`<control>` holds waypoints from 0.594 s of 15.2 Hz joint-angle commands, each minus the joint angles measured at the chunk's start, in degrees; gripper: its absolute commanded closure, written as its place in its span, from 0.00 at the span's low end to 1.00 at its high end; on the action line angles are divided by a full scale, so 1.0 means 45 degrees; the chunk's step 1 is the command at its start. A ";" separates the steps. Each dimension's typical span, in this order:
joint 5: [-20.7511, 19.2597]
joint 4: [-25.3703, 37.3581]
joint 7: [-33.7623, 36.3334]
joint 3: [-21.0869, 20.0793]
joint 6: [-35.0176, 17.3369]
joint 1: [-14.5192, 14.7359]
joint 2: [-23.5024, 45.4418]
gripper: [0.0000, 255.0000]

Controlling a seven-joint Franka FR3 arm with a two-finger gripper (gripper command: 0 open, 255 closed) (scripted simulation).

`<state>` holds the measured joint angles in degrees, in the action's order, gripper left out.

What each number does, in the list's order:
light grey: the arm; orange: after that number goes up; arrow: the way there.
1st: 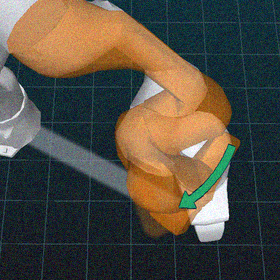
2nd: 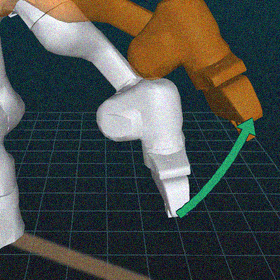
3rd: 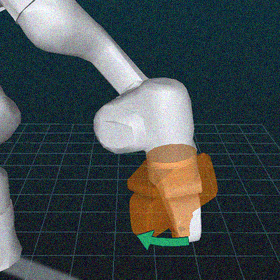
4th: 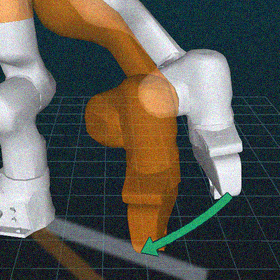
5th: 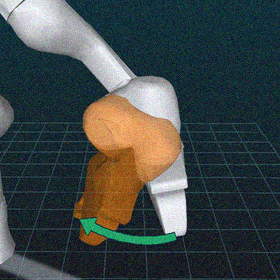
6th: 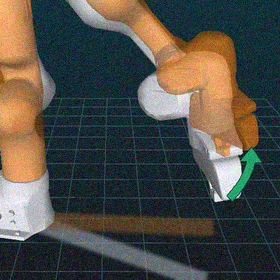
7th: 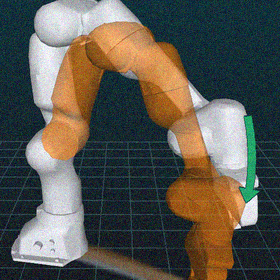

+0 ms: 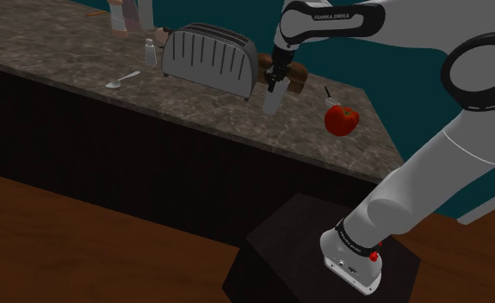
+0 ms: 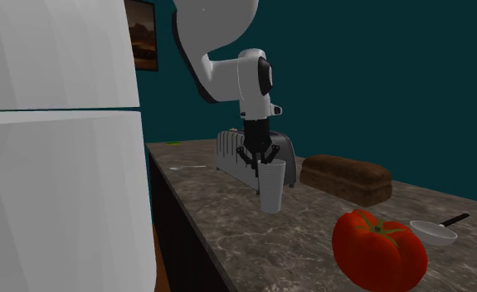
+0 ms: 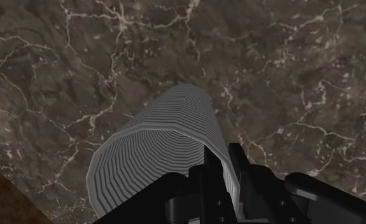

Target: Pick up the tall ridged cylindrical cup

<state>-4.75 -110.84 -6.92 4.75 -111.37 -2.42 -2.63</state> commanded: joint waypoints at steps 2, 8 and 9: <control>0.0000 -0.0001 -0.0001 0.0001 0.0001 -0.0001 0.0005 1.00; 0.0014 0.0609 -0.0048 -0.0004 0.0673 0.0003 -0.0059 1.00; 0.0018 0.0768 -0.0059 -0.0006 0.0842 0.0005 -0.0069 1.00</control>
<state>-4.71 -108.36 -7.09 4.71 -108.41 -2.39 -3.09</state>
